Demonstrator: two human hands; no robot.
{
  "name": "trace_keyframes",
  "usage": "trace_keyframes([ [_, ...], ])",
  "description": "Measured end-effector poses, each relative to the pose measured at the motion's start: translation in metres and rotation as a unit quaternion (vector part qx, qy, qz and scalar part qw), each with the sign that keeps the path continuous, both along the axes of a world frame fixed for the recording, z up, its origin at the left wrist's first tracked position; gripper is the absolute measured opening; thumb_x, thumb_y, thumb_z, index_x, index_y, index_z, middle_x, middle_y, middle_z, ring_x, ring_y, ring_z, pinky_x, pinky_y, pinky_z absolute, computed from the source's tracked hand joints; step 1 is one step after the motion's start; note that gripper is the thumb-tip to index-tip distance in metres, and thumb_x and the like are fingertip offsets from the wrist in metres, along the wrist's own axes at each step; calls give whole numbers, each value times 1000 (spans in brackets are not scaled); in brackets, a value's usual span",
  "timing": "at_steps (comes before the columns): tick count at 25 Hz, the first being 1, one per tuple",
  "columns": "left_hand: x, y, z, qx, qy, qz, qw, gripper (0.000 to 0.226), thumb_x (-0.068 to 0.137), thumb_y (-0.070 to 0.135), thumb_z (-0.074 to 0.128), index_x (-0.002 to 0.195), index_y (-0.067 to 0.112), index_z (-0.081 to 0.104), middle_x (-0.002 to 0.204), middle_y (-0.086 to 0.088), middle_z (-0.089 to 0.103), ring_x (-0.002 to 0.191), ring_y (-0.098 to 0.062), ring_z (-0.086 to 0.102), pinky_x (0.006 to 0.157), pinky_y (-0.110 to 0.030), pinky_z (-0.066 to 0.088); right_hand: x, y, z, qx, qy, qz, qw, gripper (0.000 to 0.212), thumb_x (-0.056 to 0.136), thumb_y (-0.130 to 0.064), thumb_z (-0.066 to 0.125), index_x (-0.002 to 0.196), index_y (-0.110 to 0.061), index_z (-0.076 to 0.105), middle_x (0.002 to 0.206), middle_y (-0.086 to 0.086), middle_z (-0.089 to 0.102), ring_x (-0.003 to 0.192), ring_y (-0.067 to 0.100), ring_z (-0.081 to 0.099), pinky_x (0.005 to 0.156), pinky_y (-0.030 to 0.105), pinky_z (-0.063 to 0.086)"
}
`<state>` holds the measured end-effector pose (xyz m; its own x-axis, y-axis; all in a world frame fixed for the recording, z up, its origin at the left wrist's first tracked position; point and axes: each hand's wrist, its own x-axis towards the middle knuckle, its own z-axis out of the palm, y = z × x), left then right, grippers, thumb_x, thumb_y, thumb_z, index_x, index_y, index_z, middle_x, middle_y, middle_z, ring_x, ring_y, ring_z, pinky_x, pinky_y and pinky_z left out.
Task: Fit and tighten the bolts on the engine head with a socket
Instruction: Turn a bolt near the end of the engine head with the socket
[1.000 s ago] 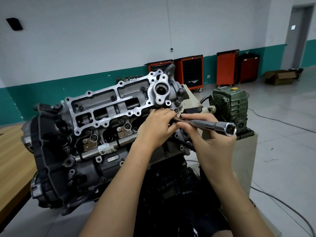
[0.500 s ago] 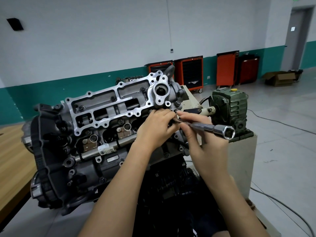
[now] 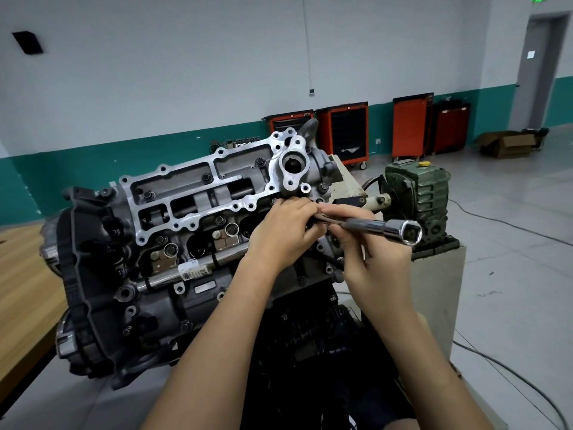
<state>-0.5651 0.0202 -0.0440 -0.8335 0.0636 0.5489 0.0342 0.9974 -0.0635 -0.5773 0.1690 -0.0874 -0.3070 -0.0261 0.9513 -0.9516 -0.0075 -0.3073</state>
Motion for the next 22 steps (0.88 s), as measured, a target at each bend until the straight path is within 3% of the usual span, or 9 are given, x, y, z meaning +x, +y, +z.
trace_keyframes([
  [3,0,1,-2,3,13,-5,1000,23,90,27,48,102,12,61,105,0,62,102,-20,52,89,-29,33,-2,5,3,-50,-16,-3,999,15,84,-6,69,94,4,72,94,8,73,84,16,70,77,27,55],
  [7,0,0,-1,-6,9,-5,1000,19,90,30,48,92,13,57,100,0,61,100,-20,52,84,-27,30,4,8,2,-61,-65,43,995,24,84,-20,72,97,0,72,94,2,71,86,8,68,78,28,55],
  [11,1,1,-1,2,7,-5,1000,32,86,32,42,103,13,61,106,0,62,103,-19,52,90,-28,32,4,2,0,5,-35,14,999,20,90,-5,58,105,4,68,102,6,71,93,13,66,81,32,54],
  [13,1,1,-1,2,4,-1,1000,38,85,35,37,107,15,62,107,2,62,104,-18,52,91,-28,33,4,0,1,0,-15,-25,1000,17,87,-2,62,99,6,71,93,12,73,83,23,70,72,42,56],
  [15,1,1,0,0,3,-1,1000,40,87,36,35,107,15,61,107,2,63,104,-18,52,90,-29,33,3,1,3,-30,-14,-33,999,13,82,-3,70,92,5,73,87,11,73,76,24,71,67,44,57],
  [19,0,-1,-1,6,6,-7,1000,24,88,31,43,96,14,58,103,1,61,102,-21,52,86,-27,30,6,3,3,-33,-50,24,998,21,88,-16,65,101,-1,71,99,-7,68,91,3,65,83,21,52],
  [22,-1,-2,-1,8,7,-6,1000,27,89,29,47,104,12,61,108,0,63,105,-19,52,92,-29,33,3,1,-1,0,-16,19,1000,21,90,-2,57,107,5,67,107,5,69,97,18,68,86,32,55],
])
